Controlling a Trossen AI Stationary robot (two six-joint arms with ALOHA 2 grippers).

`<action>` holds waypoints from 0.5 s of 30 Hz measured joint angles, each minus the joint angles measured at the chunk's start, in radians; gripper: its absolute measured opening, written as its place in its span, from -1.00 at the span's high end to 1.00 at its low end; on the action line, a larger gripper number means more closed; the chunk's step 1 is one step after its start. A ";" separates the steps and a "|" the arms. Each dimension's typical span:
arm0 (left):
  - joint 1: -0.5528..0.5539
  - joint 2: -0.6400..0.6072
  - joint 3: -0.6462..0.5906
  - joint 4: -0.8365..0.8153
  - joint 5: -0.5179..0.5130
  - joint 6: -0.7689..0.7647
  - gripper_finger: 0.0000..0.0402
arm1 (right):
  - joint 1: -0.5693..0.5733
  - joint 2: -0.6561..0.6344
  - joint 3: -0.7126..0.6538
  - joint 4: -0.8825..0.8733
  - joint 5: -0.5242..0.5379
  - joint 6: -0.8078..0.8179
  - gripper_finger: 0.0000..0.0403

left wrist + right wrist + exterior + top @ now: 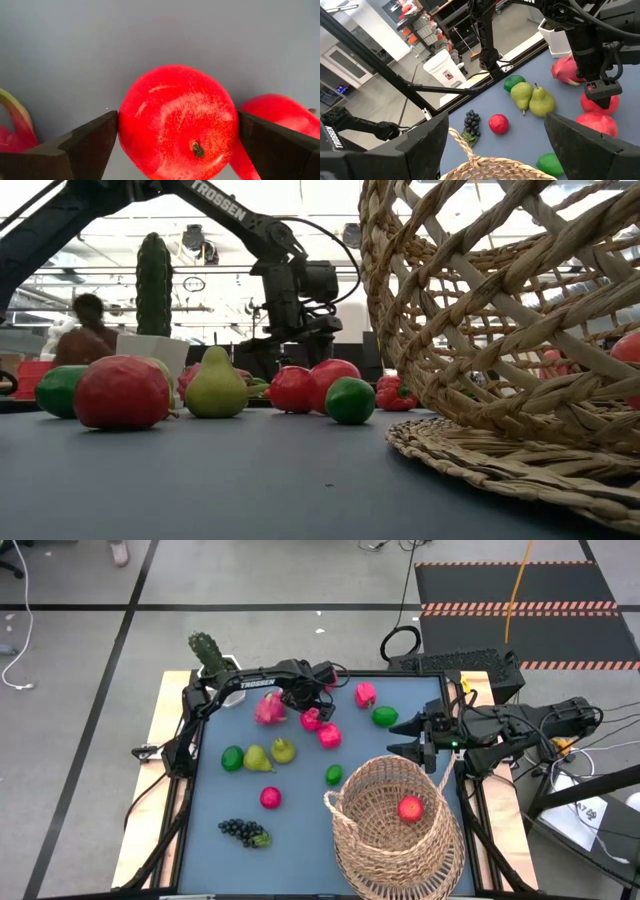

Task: Build produce basket
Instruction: Put the red apple into the brown basket

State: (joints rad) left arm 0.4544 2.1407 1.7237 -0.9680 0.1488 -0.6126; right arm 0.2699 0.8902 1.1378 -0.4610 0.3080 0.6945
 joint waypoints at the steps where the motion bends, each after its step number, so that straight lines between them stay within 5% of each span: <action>1: -0.001 0.000 0.000 -0.001 0.000 -0.001 -0.95 | 0.000 0.000 0.000 0.001 0.000 0.000 -0.60; 15: -0.013 0.000 0.000 0.001 -0.010 0.004 -0.82 | 0.000 0.000 0.000 0.001 -0.006 0.023 -0.60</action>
State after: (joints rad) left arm 0.4412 2.1407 1.7237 -0.9670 0.1385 -0.6088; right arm 0.2699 0.8902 1.1378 -0.4603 0.3019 0.7179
